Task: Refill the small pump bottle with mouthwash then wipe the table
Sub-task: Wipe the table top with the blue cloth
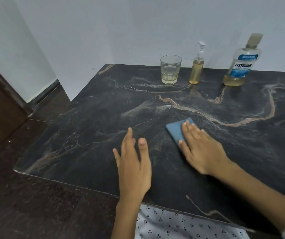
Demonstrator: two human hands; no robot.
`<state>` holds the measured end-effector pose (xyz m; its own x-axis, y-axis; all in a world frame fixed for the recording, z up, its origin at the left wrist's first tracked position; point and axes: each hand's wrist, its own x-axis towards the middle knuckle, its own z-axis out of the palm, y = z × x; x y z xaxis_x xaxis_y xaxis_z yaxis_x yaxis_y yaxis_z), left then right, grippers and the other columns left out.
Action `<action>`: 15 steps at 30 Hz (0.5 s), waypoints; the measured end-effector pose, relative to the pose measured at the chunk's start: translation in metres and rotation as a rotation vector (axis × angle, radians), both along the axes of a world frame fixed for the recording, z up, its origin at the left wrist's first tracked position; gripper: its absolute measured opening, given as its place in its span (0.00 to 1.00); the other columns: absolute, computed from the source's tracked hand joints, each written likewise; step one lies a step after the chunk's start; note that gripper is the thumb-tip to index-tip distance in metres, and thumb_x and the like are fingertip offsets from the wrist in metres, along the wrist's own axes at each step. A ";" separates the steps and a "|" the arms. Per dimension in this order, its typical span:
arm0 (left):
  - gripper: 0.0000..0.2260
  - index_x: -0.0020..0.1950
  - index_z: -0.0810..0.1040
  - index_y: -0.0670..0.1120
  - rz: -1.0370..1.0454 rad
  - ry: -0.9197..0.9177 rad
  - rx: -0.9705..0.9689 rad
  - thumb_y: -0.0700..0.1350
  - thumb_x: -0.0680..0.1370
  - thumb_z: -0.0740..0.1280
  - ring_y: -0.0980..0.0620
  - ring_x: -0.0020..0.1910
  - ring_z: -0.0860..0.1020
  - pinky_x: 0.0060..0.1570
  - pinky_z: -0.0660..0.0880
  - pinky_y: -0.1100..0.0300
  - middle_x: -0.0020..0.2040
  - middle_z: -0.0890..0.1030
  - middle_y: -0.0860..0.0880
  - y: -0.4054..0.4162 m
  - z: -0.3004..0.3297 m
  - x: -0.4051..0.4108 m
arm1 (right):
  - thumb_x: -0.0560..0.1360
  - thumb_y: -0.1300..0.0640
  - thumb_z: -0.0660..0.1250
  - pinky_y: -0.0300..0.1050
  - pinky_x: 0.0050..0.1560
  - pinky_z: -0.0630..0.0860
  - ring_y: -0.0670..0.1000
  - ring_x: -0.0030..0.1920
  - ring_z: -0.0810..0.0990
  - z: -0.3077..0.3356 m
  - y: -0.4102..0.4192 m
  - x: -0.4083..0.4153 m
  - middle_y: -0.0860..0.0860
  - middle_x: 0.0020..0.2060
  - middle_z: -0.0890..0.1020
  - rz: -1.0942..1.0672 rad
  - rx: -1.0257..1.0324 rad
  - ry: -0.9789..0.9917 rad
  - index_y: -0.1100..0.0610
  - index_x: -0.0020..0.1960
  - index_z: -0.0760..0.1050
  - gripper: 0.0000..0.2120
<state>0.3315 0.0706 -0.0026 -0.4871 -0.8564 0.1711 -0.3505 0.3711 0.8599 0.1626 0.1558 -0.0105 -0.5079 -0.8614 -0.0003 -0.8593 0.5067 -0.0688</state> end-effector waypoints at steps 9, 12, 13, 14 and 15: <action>0.29 0.75 0.61 0.48 0.269 0.194 0.092 0.60 0.78 0.46 0.51 0.73 0.63 0.73 0.56 0.43 0.73 0.65 0.50 -0.023 0.002 0.018 | 0.83 0.50 0.42 0.51 0.75 0.42 0.54 0.77 0.43 0.009 -0.130 0.005 0.56 0.77 0.46 -0.077 0.016 -0.167 0.61 0.78 0.43 0.27; 0.29 0.74 0.61 0.45 0.315 0.216 0.079 0.59 0.78 0.46 0.52 0.73 0.62 0.73 0.56 0.44 0.74 0.65 0.49 -0.026 0.003 0.023 | 0.83 0.49 0.45 0.50 0.75 0.41 0.53 0.77 0.43 0.001 -0.134 0.078 0.55 0.77 0.46 0.233 0.005 -0.130 0.59 0.78 0.43 0.28; 0.29 0.74 0.61 0.45 0.326 0.222 0.077 0.59 0.78 0.46 0.51 0.73 0.63 0.73 0.57 0.44 0.73 0.66 0.48 -0.027 0.003 0.025 | 0.82 0.48 0.48 0.50 0.74 0.41 0.53 0.77 0.42 -0.002 -0.126 0.099 0.55 0.77 0.45 0.328 0.016 -0.094 0.59 0.78 0.42 0.29; 0.30 0.74 0.61 0.46 0.328 0.224 0.080 0.60 0.77 0.46 0.51 0.72 0.63 0.73 0.57 0.44 0.73 0.66 0.48 -0.028 0.003 0.027 | 0.81 0.47 0.51 0.50 0.74 0.40 0.53 0.76 0.41 -0.004 -0.115 0.115 0.54 0.77 0.44 0.404 0.033 -0.060 0.58 0.78 0.41 0.32; 0.31 0.74 0.62 0.47 0.321 0.220 0.087 0.61 0.76 0.46 0.52 0.72 0.63 0.73 0.57 0.44 0.73 0.66 0.48 -0.028 0.004 0.028 | 0.80 0.46 0.54 0.49 0.74 0.38 0.52 0.76 0.40 -0.005 -0.103 0.125 0.54 0.77 0.43 0.454 0.042 -0.039 0.57 0.78 0.40 0.35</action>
